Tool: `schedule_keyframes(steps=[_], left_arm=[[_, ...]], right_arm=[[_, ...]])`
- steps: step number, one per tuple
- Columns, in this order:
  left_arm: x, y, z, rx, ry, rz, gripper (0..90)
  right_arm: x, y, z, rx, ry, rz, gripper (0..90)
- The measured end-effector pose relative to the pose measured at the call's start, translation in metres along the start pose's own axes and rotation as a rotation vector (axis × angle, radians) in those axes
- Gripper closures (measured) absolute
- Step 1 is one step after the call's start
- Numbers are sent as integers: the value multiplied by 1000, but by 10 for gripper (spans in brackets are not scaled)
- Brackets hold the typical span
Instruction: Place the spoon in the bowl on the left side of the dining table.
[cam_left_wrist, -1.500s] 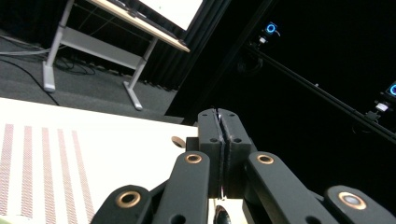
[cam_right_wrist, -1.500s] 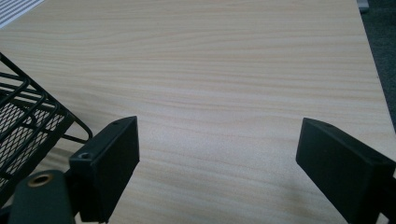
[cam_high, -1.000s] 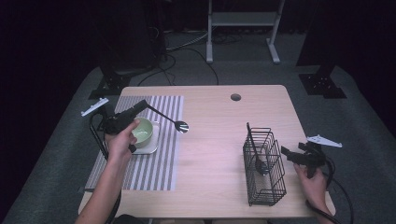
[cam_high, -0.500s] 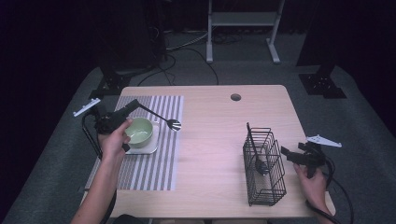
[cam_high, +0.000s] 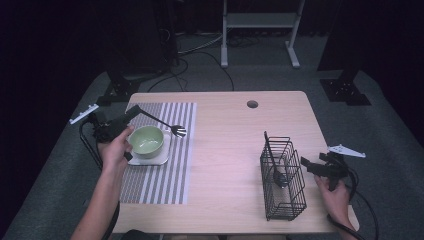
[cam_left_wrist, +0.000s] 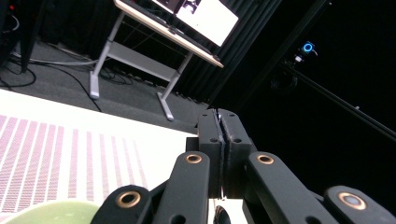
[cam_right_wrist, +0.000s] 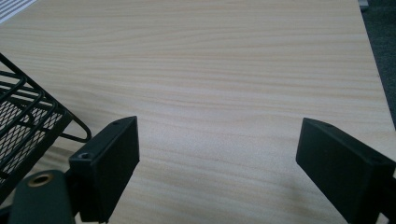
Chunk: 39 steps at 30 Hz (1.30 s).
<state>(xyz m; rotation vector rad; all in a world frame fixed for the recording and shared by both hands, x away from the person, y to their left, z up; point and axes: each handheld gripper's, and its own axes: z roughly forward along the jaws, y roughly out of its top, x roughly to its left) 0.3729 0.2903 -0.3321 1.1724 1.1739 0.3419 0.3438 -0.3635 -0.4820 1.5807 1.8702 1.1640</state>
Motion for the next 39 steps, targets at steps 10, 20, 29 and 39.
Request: schedule_keyframes(steps=[10, 20, 29, 39], left_arm=[[8, 4, -6, -14, 27, -4, 895], [19, 7, -12, -26, 61, -14, 895], [24, 9, -14, -33, 80, -22, 895], [33, 14, -21, -54, 117, -30, 895]], right_arm=[[0, 0, 0, -1, 0, 1, 123], [0, 0, 0, 0, -2, 1, 123], [0, 0, 0, 2, -3, 0, 123], [-1, 0, 0, -4, 0, 4, 123]])
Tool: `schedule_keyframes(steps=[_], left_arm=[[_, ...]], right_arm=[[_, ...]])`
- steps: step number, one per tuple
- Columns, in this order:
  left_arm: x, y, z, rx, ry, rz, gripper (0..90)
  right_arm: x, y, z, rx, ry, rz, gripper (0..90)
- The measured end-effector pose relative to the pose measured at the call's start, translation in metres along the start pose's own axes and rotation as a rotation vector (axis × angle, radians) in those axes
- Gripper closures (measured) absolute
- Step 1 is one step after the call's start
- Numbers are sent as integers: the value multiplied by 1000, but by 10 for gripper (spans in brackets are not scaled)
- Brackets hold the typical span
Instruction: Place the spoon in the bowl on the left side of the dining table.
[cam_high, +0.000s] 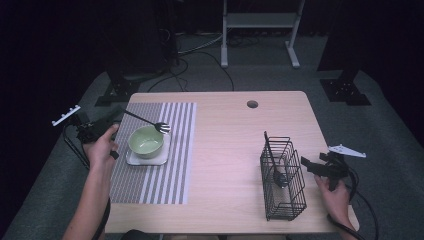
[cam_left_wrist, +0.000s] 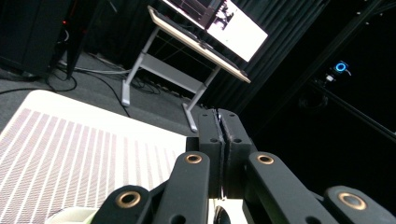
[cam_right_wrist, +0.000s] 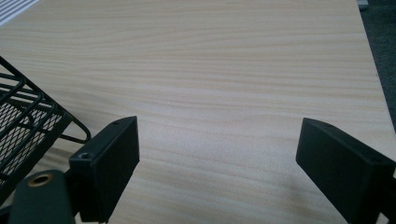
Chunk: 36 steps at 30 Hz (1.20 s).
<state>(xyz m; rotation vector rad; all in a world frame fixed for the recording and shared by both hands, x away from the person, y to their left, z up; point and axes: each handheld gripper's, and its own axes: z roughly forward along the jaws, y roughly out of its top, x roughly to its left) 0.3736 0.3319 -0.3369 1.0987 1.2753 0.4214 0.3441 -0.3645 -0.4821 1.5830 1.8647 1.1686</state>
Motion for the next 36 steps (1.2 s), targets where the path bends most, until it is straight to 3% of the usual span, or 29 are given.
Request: schedule_keyframes(steps=[36], left_arm=[[34, 13, -24, -38, 113, -30, 894]], right_arm=[[0, 0, 1, 7, 0, -3, 123]])
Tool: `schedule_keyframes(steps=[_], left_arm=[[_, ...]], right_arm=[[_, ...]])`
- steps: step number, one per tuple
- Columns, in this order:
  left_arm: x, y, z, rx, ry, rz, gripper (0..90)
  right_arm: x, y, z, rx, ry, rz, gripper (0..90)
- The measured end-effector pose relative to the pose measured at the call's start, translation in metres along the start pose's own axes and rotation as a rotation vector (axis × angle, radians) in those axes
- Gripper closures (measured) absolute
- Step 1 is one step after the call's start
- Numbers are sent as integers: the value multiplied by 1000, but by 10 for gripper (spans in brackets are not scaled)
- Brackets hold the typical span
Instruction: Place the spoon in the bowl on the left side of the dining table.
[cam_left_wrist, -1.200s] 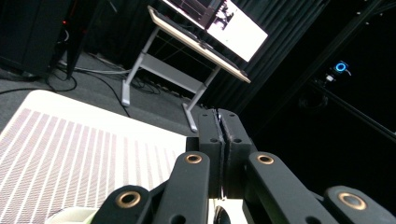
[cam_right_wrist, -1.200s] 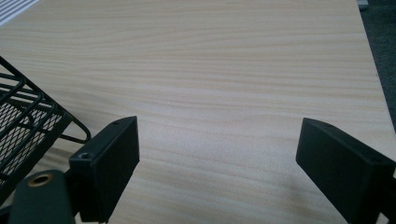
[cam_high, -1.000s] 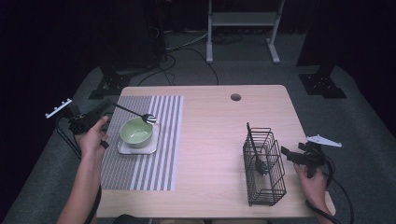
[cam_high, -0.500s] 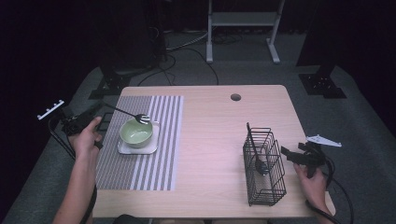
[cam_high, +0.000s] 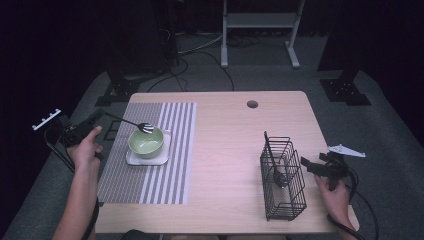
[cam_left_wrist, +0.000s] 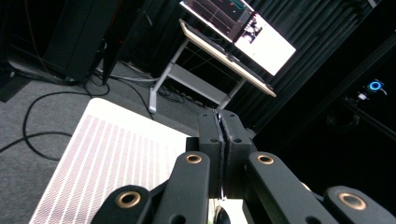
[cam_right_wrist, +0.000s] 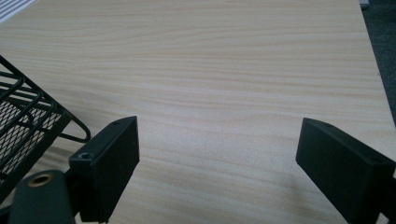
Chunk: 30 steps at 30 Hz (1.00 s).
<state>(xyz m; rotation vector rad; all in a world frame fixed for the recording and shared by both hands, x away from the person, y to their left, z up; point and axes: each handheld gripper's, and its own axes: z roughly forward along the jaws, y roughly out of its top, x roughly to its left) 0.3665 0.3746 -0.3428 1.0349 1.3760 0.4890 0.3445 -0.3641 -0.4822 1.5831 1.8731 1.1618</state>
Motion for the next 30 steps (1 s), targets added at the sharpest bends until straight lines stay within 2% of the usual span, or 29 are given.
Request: schedule_keyframes(steps=[9, 30], left_arm=[[11, -3, -2, 2, 32, -12, 895], [25, -10, 2, 18, 77, -18, 895]], right_arm=[[0, 0, 0, 2, 1, -1, 123], [0, 0, 0, 3, 3, -2, 123]])
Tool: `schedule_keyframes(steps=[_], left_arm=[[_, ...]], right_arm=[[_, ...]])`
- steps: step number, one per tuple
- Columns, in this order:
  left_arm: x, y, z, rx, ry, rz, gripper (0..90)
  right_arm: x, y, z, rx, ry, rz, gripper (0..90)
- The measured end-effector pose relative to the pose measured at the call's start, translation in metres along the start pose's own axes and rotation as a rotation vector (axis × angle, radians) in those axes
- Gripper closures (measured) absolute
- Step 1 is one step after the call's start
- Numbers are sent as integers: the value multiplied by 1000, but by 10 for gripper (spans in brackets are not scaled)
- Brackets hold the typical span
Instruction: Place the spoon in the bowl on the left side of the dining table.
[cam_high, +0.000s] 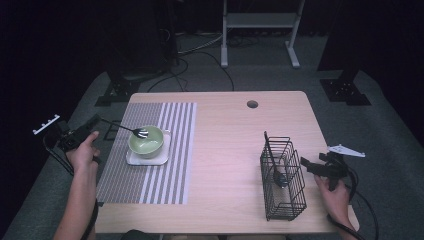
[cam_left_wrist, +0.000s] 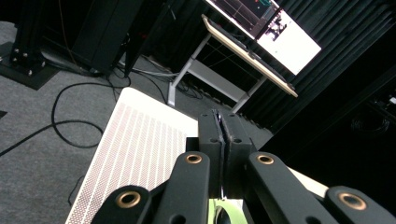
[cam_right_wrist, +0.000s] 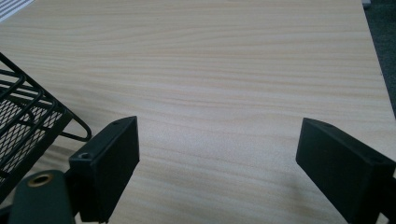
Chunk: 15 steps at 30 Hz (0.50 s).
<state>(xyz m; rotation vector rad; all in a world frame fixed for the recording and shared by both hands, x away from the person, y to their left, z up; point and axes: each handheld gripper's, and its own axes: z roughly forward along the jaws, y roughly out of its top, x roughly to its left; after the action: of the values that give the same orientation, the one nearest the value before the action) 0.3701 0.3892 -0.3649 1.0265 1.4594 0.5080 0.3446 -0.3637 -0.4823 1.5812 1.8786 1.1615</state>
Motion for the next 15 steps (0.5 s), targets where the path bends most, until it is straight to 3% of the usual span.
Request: schedule_keyframes(steps=[15], left_arm=[[8, -13, 7, 36, 19, -1, 895]], right_arm=[[0, 0, 0, -3, 1, 2, 123]])
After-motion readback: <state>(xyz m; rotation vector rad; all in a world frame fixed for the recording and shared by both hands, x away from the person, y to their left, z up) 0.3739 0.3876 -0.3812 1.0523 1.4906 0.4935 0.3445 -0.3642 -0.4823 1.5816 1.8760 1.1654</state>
